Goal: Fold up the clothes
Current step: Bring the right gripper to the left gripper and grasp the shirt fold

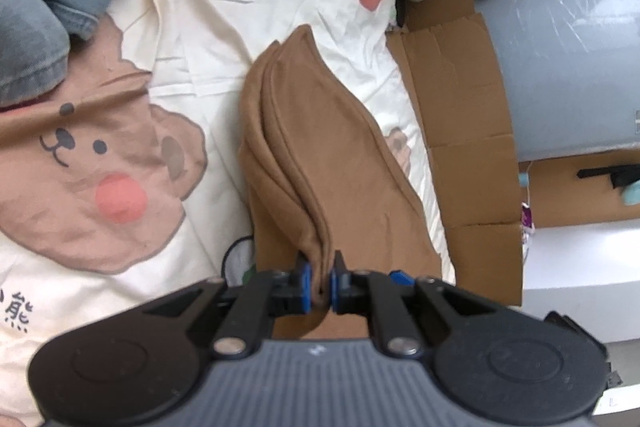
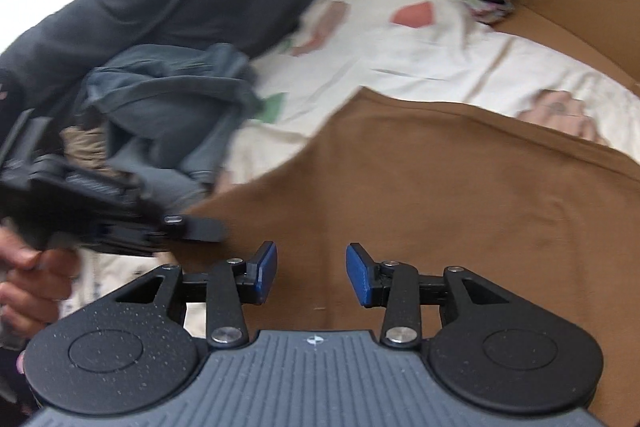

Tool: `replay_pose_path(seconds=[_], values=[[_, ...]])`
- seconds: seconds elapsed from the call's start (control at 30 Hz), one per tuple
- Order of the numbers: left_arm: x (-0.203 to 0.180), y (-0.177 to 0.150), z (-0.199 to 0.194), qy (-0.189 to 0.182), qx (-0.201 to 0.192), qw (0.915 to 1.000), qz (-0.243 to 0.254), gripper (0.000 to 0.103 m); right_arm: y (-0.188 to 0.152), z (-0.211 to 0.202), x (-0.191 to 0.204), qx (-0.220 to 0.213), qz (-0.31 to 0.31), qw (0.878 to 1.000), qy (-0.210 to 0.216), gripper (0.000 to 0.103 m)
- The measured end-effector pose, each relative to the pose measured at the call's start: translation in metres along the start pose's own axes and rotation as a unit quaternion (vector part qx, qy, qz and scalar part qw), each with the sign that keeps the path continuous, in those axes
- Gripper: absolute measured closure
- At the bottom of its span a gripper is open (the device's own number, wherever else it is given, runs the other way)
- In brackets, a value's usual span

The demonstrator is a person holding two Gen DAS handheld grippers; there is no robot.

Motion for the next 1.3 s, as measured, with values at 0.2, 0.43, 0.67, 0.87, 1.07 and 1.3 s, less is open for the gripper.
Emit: replay_pose_path(seconds=[0.2,0.43,0.67,0.87,1.07,1.3], values=[[-0.01,0.002,0.004,0.009,0.009,0.9999,0.002,0.094,-0.009,-0.005,0.038,-0.013,-0.052,0.998,0.03,0.051],[-0.022,0.006,0.007,0.005,0.013,0.9999,0.001,0.093,-0.011,-0.001,0.06,-0.036,-0.094,0.995,0.006,0.046],[-0.026,0.008,0.006,-0.016,-0.001,0.9997,-0.017,0.094,-0.007,0.003,0.082,-0.076,-0.148,0.983,-0.072,0.047],[-0.025,0.008,0.003,-0.028,-0.007,0.9991,-0.031,0.094,-0.004,0.013,0.103,-0.091,-0.187,0.971,-0.116,0.05],[-0.024,0.01,-0.003,-0.032,-0.014,0.9988,-0.034,0.095,-0.002,0.021,0.114,-0.095,-0.214,0.96,-0.153,0.085],[-0.026,0.014,-0.021,-0.048,-0.006,0.9985,-0.027,0.093,-0.002,0.021,0.114,-0.096,-0.227,0.956,-0.16,0.102]])
Point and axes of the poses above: each gripper's, at about its wrist camera, not at the fingertips, and z roughly the way its jaws point, x to its left, y to its top, the point moved 5 cm from there along z, roughly the way its jaws point, and after that the axes turned 13 degrees about -y, right-handed, at the moved point
